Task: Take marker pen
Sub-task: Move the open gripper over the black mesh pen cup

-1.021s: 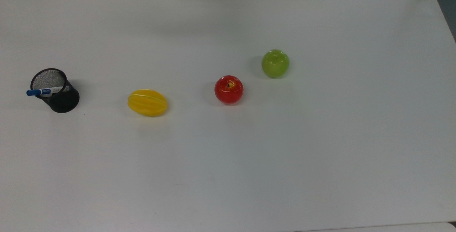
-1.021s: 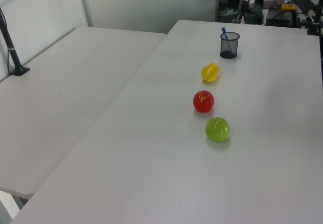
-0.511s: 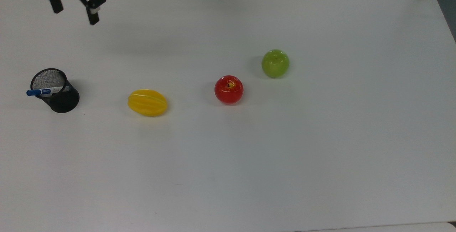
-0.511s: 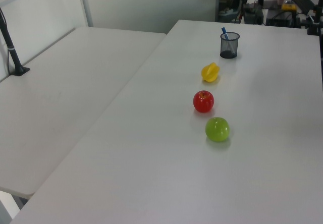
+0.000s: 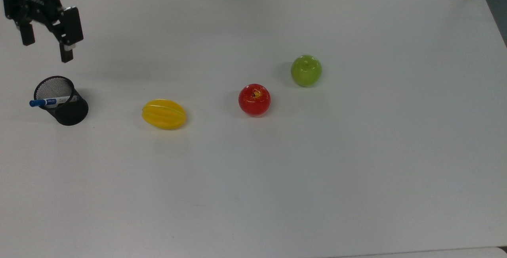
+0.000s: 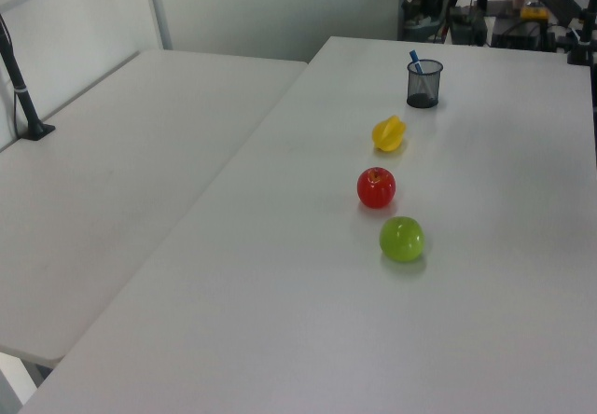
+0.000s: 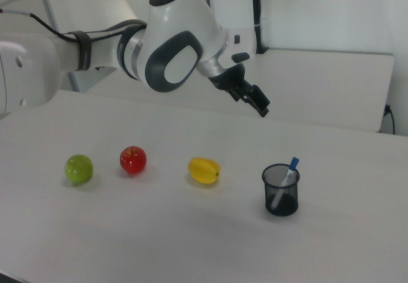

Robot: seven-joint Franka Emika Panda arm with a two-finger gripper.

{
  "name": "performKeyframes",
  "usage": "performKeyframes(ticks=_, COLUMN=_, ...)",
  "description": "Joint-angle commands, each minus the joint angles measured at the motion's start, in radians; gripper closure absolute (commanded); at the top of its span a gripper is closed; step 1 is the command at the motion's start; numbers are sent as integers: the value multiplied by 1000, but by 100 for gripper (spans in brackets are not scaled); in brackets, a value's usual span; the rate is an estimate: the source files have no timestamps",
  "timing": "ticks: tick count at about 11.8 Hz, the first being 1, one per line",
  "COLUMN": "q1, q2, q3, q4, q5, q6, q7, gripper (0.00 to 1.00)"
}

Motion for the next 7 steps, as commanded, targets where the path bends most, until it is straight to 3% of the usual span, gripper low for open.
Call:
performKeyframes(ticks=1, q1=-11, q2=79, q3=-2, q4=0, q5=-52, q6=152, q7=-17, gripper=0)
performKeyframes(ticks=3, q1=-31, q2=118, q3=-2, q4=2, q5=-69, q6=247, q7=-20, gripper=0)
performKeyframes(ticks=5, q1=-31, q2=148, q3=-2, q4=2, q5=-158, q6=260, q7=-25, gripper=0)
performKeyframes(ticks=7, q1=-30, q2=162, q3=-2, q4=2, q5=-189, q6=262, q7=-24, gripper=0)
